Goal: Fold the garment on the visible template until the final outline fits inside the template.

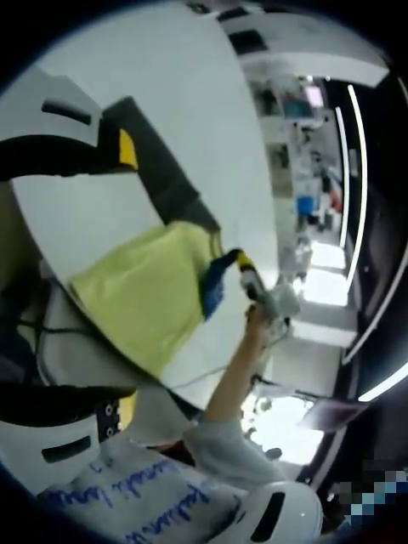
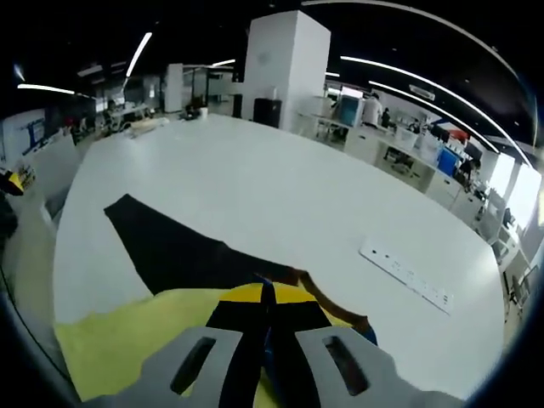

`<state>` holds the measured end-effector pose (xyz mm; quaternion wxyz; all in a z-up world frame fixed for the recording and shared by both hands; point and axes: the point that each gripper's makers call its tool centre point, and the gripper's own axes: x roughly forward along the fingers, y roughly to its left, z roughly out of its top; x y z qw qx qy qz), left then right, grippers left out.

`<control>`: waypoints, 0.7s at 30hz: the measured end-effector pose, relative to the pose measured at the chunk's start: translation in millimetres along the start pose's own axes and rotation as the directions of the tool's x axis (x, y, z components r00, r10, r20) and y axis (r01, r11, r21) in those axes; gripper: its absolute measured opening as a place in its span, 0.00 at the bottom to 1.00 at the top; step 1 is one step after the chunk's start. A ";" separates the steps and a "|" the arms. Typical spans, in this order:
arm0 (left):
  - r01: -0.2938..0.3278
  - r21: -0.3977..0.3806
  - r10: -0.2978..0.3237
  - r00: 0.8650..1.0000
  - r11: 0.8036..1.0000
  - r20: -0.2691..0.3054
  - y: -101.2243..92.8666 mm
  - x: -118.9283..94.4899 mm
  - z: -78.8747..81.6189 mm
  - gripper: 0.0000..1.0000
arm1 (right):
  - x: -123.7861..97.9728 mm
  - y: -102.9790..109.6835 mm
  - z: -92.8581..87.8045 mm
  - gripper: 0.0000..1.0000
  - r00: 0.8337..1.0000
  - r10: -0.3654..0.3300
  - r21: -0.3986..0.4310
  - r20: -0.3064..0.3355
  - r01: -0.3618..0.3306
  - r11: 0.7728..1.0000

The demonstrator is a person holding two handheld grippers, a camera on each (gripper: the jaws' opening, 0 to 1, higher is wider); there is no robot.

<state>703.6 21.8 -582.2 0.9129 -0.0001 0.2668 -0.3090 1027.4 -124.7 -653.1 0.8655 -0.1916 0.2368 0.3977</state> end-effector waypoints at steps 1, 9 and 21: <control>0.000 -0.001 0.000 1.000 1.000 -0.001 0.1 0.0 0.1 0.99 | 0.7 1.4 0.8 0.01 1.000 0.002 0.000 0.002 -0.002 1.000; 0.000 -0.003 0.000 1.000 1.000 -0.008 0.4 -0.4 -0.9 0.99 | 8.8 18.8 -0.8 0.01 0.999 0.033 -0.007 -0.009 -0.033 0.999; -0.006 -0.009 0.006 1.000 1.000 -0.008 2.4 -2.2 -2.4 0.99 | 17.8 33.6 -3.0 0.01 0.997 0.067 -0.010 -0.027 -0.067 0.998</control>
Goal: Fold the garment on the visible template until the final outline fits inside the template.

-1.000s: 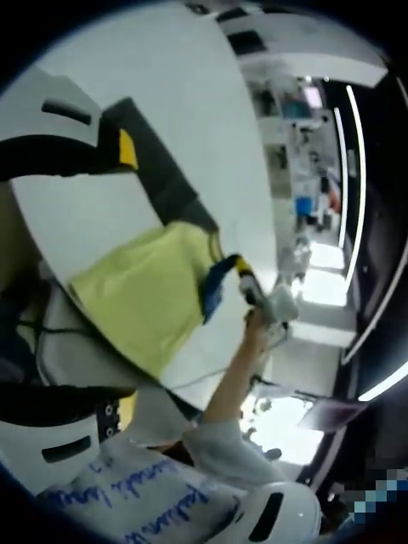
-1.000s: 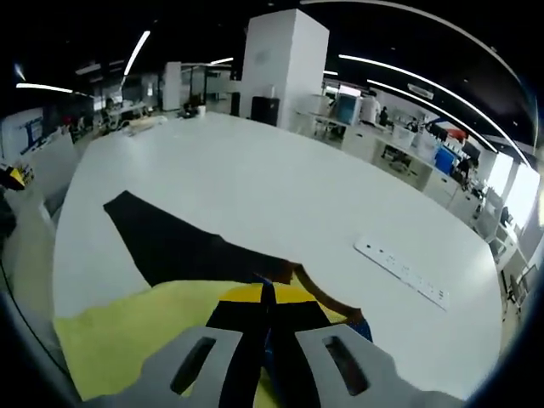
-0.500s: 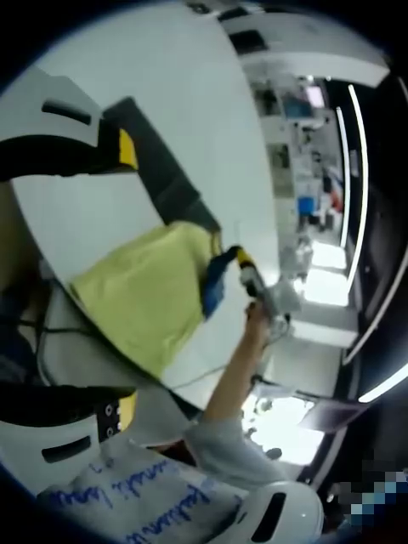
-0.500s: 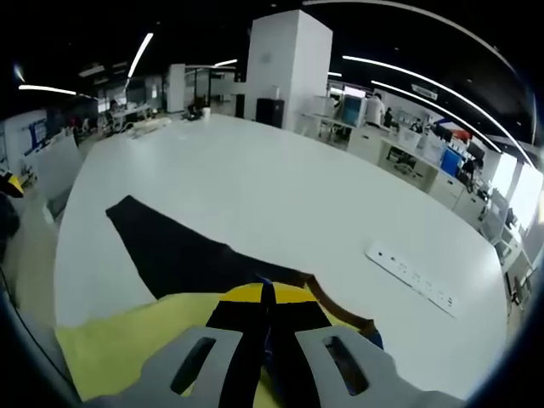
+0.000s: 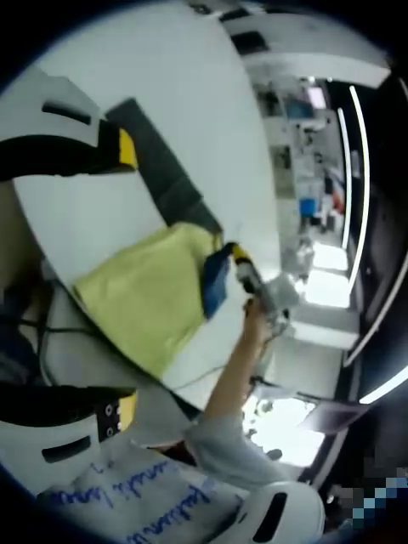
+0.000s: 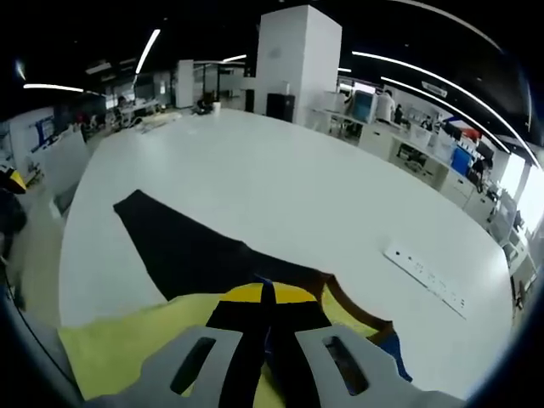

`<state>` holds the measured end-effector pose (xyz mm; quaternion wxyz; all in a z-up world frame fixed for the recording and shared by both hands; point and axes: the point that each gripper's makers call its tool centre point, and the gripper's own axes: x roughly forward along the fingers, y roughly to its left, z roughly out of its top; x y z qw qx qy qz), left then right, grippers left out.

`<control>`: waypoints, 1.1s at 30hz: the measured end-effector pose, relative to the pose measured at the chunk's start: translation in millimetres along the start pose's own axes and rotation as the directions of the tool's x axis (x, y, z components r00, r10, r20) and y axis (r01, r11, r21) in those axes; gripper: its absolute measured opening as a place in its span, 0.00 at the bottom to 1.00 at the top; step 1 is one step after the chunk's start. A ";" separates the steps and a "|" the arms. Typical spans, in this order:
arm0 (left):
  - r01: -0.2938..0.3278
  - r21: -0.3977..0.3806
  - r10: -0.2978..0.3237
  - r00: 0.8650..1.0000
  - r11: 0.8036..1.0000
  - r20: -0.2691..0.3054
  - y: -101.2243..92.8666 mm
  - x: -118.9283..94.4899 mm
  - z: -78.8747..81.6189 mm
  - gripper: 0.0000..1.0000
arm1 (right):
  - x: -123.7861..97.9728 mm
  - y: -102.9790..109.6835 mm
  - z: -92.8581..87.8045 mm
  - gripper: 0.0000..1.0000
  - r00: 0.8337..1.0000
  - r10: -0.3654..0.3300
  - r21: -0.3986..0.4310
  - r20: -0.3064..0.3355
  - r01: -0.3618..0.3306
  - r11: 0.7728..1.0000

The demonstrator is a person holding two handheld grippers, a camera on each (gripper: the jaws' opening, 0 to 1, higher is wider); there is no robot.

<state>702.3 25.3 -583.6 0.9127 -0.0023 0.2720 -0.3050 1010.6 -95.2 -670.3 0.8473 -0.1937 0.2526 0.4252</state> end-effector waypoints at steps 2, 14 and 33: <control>-0.001 0.000 0.001 1.000 1.000 0.002 0.1 -0.2 0.4 0.99 | 2.2 1.4 -2.1 0.01 1.000 0.005 0.001 -0.006 -0.005 1.000; 0.001 -0.011 -0.001 1.000 1.000 -0.007 2.3 1.4 -2.9 0.99 | 20.0 8.0 -11.7 0.01 0.999 0.035 0.017 -0.038 -0.034 0.999; 0.000 -0.028 -0.001 1.000 1.000 -0.025 8.5 3.6 -6.4 0.99 | 46.9 15.2 -32.1 0.01 0.994 0.062 0.037 -0.093 -0.059 0.998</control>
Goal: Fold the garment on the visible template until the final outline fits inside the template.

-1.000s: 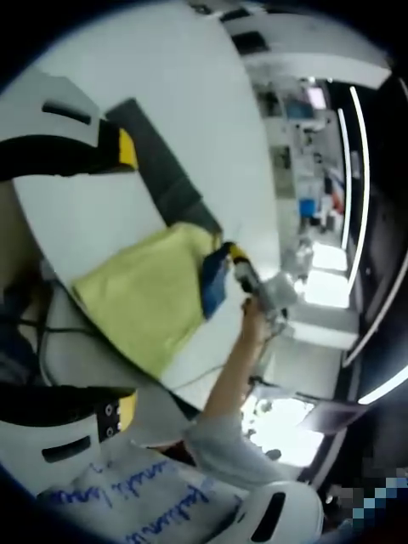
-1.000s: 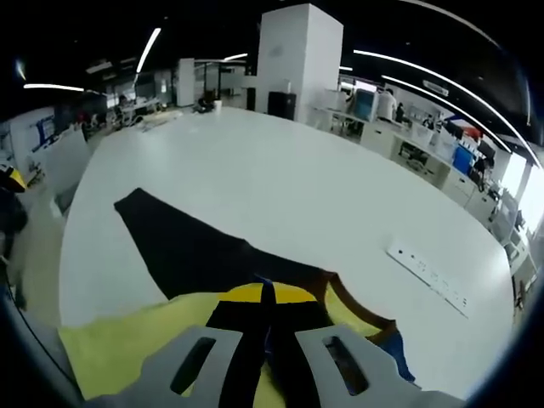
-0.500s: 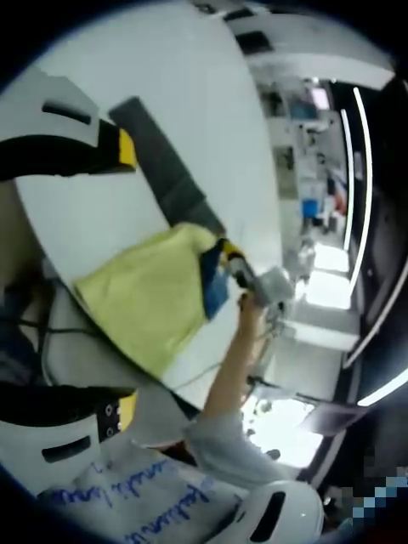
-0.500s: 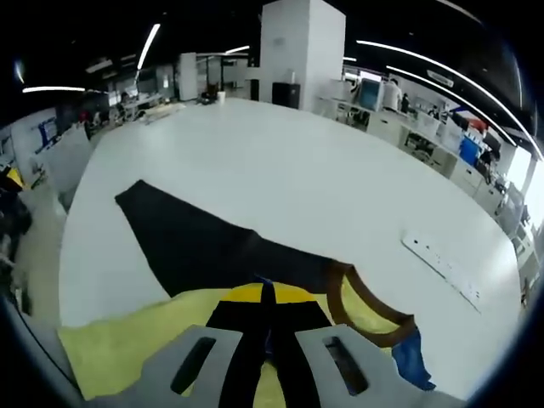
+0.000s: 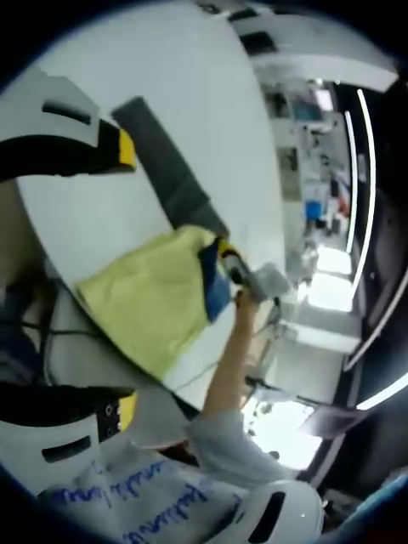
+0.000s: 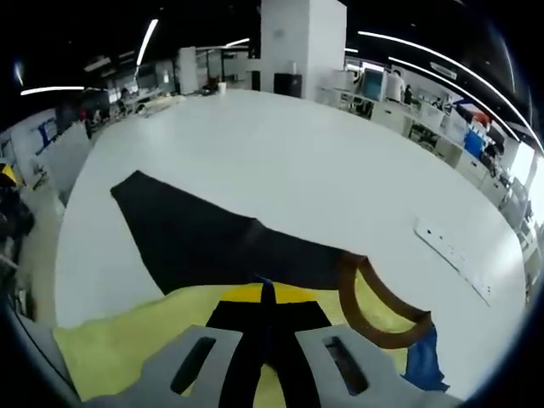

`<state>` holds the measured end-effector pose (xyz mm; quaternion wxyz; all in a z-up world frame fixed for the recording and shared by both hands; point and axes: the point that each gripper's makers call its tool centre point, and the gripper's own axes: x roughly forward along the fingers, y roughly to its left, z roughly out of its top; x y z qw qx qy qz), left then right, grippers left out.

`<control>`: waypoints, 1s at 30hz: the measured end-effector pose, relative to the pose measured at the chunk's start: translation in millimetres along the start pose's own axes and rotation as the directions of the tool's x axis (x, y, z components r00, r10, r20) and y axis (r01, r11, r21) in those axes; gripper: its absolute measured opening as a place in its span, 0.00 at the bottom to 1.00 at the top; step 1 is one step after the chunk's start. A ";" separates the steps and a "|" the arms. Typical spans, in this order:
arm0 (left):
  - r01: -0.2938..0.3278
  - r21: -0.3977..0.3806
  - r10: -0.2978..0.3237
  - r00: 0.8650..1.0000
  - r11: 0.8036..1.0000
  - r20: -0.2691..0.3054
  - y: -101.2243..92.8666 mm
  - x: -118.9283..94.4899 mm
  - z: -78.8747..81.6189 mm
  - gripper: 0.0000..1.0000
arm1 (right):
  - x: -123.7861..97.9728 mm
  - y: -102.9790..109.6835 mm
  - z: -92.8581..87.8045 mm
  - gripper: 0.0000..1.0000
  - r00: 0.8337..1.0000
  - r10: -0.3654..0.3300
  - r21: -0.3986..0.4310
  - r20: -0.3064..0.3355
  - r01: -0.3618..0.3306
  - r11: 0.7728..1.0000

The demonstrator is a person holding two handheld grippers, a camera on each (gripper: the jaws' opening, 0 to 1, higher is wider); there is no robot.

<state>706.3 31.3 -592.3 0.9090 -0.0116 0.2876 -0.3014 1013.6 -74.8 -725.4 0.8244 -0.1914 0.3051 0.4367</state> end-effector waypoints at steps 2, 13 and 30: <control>0.000 -0.004 0.000 1.000 1.000 -0.005 0.8 0.3 -1.4 0.99 | 1.9 0.6 -1.8 0.01 1.000 0.002 0.005 -0.004 -0.002 1.000; 0.002 -0.018 -0.002 1.000 1.000 -0.021 4.2 2.6 -4.5 0.99 | 16.4 -4.4 -5.4 0.01 1.000 0.009 0.019 -0.015 -0.009 1.000; 0.003 -0.022 -0.003 1.000 1.000 -0.025 6.8 4.9 -5.4 0.98 | 31.1 0.5 -11.5 0.01 0.999 0.025 0.005 -0.041 -0.025 1.000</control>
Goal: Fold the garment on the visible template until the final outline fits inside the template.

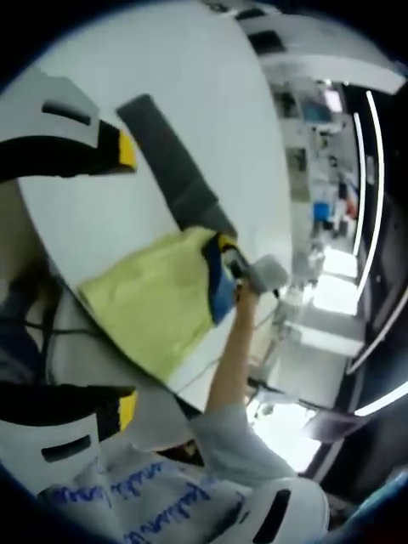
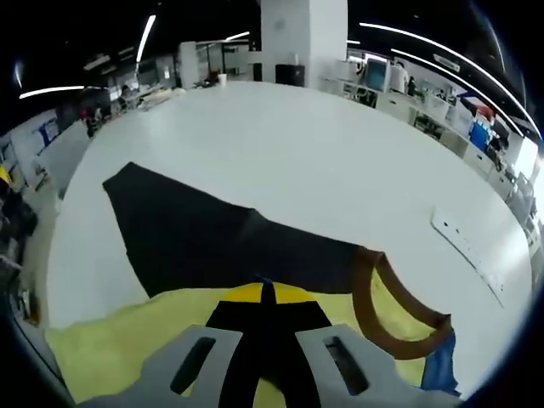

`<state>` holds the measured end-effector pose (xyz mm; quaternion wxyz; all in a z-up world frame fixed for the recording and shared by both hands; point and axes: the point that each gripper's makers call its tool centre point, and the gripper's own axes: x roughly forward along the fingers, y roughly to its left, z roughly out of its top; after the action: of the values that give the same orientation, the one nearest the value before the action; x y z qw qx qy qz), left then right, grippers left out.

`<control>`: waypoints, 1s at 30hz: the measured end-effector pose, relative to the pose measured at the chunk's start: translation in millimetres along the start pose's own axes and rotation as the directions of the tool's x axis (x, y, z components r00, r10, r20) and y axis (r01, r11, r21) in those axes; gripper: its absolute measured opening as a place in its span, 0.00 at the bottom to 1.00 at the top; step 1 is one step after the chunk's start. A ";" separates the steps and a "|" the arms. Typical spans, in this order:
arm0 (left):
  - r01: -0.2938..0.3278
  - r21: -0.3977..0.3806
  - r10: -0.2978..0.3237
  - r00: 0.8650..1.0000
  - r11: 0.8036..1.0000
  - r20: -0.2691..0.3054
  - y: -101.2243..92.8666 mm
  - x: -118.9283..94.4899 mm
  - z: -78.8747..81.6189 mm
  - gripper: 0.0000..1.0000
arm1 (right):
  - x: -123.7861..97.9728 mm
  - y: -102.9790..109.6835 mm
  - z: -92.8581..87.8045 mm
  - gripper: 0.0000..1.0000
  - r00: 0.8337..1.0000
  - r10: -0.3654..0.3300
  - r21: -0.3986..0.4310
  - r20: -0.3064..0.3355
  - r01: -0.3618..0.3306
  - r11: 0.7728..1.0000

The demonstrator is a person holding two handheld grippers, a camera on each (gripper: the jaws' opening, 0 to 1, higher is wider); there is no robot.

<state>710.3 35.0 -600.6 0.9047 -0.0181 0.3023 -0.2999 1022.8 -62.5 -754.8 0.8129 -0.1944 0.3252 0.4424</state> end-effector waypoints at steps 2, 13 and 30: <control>-0.006 -0.002 0.006 1.000 1.000 0.006 0.9 -0.8 0.8 0.99 | 3.4 -0.1 -1.7 0.01 1.000 0.000 -0.003 -0.007 0.000 1.000; -0.018 -0.019 0.018 1.000 1.000 -0.004 3.4 -2.4 -5.9 0.99 | 16.8 3.0 -7.3 0.02 1.000 0.008 -0.015 -0.020 -0.008 1.000; -0.008 -0.016 0.008 1.000 1.000 -0.006 -0.8 1.9 -7.3 0.98 | -9.9 10.0 5.9 0.17 0.998 0.018 -0.040 0.065 -0.015 0.999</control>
<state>707.0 34.3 -607.5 0.9048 -0.0232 0.3073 -0.2939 1012.6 -59.4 -744.0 0.8154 -0.1932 0.2912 0.4615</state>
